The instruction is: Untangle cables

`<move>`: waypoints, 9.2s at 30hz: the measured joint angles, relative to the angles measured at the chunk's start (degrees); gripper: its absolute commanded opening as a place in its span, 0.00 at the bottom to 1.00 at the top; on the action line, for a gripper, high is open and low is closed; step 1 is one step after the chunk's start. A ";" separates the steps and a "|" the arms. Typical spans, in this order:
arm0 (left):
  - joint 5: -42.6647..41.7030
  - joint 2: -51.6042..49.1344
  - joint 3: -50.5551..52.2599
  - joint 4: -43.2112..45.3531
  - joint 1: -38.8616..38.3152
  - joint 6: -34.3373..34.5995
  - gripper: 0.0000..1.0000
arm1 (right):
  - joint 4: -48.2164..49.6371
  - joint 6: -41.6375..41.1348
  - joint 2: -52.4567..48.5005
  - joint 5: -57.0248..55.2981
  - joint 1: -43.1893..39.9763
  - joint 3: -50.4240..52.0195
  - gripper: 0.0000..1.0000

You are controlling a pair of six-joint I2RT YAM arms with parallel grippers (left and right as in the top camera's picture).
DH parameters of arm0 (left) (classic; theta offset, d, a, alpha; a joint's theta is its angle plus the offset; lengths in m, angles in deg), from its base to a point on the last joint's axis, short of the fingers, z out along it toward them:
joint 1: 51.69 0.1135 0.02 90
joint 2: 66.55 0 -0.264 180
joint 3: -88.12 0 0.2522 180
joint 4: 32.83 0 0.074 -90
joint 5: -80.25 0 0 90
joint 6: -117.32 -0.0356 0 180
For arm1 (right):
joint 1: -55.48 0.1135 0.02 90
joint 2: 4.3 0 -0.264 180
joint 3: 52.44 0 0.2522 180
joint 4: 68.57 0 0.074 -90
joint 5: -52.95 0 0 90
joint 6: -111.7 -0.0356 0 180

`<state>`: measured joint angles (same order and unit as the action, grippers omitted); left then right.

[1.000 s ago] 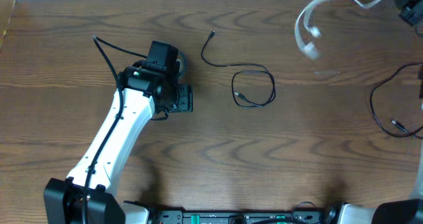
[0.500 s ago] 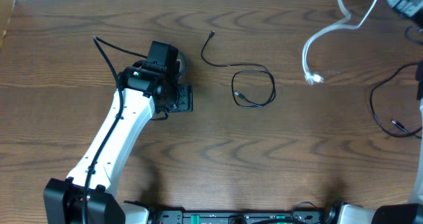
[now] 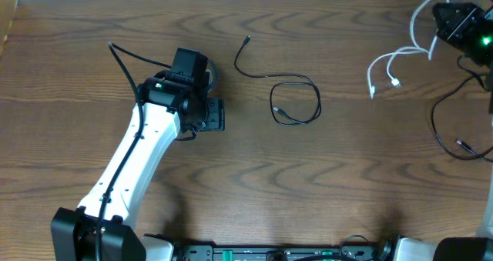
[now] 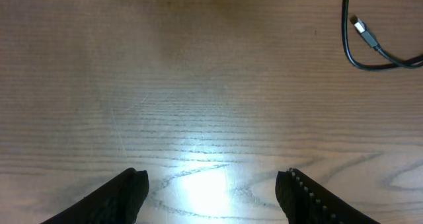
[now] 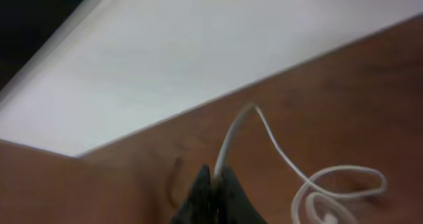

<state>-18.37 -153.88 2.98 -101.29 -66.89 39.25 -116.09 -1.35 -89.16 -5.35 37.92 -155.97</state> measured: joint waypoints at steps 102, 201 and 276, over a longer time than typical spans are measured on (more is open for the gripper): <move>0.00 0.00 0.00 -1.49 0.00 -0.02 0.68 | -15.47 34.77 -43.78 -24.02 36.81 -18.23 0.79; 0.00 0.00 0.00 -2.14 0.00 0.00 0.68 | -24.87 11.19 -14.27 -33.97 -10.56 -13.51 0.53; 4.42 43.30 21.94 -0.70 11.08 -1.73 0.98 | -7.72 12.28 25.44 -30.75 30.32 41.75 0.99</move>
<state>-13.96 -110.58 24.93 -101.99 -55.81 37.52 -123.80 10.94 -63.72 -36.10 68.24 -114.23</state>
